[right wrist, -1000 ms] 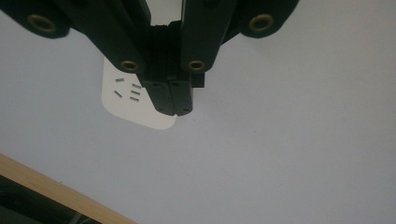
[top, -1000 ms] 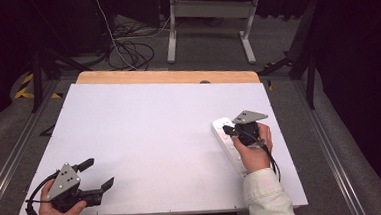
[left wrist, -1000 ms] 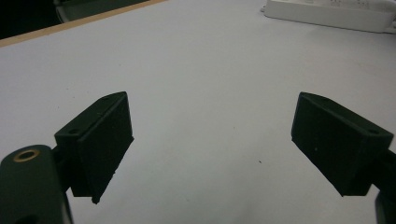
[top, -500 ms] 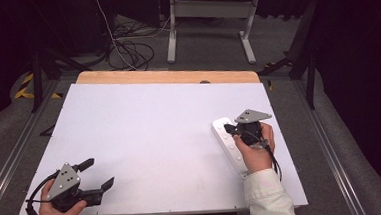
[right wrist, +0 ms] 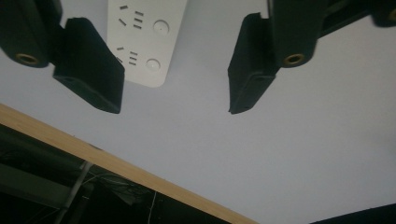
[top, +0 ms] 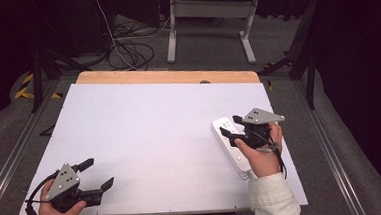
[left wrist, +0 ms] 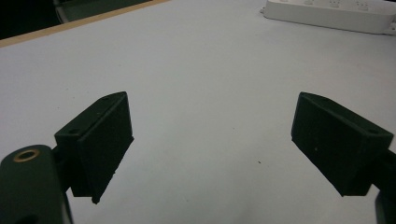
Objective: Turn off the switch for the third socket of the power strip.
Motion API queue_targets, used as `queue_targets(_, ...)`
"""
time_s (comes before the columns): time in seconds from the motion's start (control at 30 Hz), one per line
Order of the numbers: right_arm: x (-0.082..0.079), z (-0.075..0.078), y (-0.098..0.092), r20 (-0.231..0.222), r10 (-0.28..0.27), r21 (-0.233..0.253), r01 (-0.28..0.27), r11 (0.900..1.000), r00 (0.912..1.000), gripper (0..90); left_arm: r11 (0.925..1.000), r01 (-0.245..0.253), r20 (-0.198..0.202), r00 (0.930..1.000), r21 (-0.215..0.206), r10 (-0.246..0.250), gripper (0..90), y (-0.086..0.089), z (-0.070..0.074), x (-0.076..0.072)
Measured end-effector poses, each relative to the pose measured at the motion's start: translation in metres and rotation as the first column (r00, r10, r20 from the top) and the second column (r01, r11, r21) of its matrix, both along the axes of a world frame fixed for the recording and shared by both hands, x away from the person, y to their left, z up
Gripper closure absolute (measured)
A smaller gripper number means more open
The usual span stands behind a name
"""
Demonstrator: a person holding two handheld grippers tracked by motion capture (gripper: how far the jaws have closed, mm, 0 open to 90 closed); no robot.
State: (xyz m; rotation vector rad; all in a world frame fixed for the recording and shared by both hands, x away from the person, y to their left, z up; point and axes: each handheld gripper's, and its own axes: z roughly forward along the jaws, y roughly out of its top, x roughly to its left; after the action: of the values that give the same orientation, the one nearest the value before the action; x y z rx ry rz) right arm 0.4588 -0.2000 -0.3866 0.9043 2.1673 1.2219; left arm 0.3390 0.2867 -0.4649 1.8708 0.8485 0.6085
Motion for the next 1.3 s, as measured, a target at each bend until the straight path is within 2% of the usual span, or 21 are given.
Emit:
queue_targets(0.17,-0.011,0.003,-0.003,-0.006,0.029,0.034,-0.029,0.999,0.9996,26.6,1.0,0.0,-0.001,1.0,-0.006,0.0,12.9,0.0,0.0,0.0)
queue_targets(0.47,-0.034,0.003,-0.008,0.005,0.072,0.081,-0.072,0.994,0.9974,21.7,1.0,0.003,0.003,1.0,-0.006,-0.003,12.9,0.001,0.001,-0.001)
queue_targets(0.73,-0.05,-0.004,-0.011,-0.016,0.089,0.074,-0.087,0.993,0.9959,20.4,1.0,0.008,-0.01,0.9999,0.0,-0.008,12.9,0.001,0.002,-0.001)
queue_targets(1.03,-0.058,-0.024,-0.019,-0.024,0.105,0.096,-0.103,0.99,0.9941,19.8,0.9998,0.017,-0.008,0.9998,-0.006,-0.017,12.9,0.001,0.003,-0.002)
queue_targets(1.3,-0.062,-0.046,-0.026,-0.033,0.135,0.129,-0.13,0.983,0.9903,19.6,0.9998,0.016,-0.003,0.9999,-0.008,-0.016,12.9,0.002,0.004,-0.002)
